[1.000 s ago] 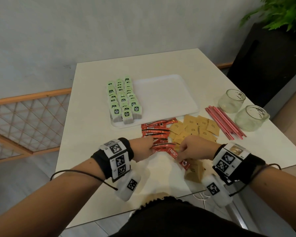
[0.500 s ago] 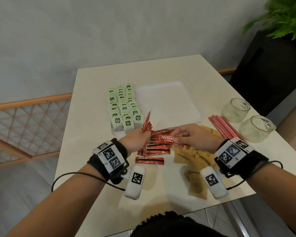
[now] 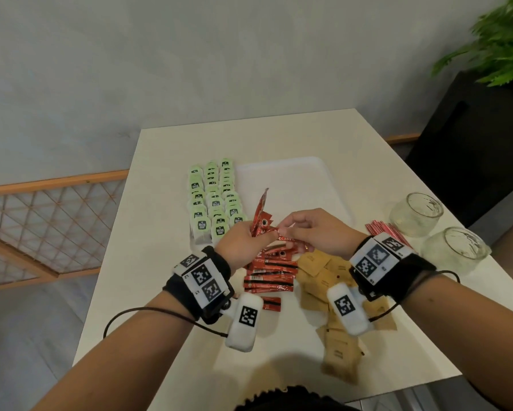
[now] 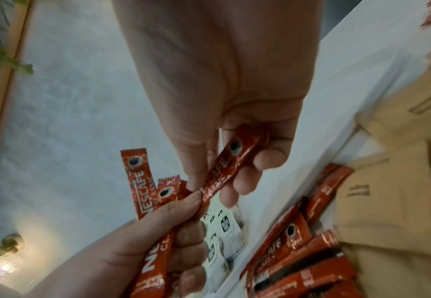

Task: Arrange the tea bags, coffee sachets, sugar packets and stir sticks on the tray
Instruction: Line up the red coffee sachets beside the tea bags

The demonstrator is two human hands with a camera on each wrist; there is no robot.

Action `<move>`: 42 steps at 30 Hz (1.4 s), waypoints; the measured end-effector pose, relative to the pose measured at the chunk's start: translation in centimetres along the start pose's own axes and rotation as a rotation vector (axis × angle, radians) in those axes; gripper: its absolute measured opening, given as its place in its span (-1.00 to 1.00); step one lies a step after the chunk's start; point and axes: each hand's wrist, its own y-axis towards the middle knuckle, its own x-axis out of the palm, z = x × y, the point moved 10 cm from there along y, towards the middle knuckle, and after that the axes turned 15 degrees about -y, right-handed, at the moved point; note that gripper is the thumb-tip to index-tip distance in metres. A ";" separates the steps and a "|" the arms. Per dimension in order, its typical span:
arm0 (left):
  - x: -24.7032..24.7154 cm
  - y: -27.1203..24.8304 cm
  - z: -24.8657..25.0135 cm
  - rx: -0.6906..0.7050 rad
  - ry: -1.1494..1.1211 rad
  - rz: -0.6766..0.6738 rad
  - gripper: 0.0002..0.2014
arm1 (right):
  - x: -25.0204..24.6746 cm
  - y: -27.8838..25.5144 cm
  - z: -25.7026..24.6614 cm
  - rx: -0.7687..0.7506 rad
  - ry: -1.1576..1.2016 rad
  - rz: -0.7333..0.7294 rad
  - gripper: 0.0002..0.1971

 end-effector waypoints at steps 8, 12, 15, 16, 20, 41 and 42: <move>-1.1 3.5 2.6 0.058 0.016 0.152 -0.79 | -5.5 3.1 2.1 0.078 0.126 0.148 -0.81; -2.1 5.6 3.1 0.054 0.021 0.174 -0.80 | -6.7 5.0 2.7 0.069 0.343 0.154 -0.84; -3.1 7.2 3.2 0.023 -0.019 0.178 -0.76 | -7.1 7.0 2.8 0.074 0.431 0.187 -0.88; -3.6 7.7 3.3 0.009 -0.055 0.178 -0.78 | -7.2 7.9 2.9 0.086 0.457 0.204 -0.89; -6.8 9.3 3.7 -0.034 -0.150 0.203 -0.82 | -7.7 11.5 4.5 0.170 0.481 0.289 -0.85; -15.2 13.6 0.9 -0.106 -0.090 0.127 -0.83 | -5.7 24.5 5.3 0.471 0.127 0.344 -0.71; -14.8 13.5 0.9 -0.114 -0.094 0.098 -0.84 | -5.9 24.2 5.3 0.476 0.086 0.342 -0.70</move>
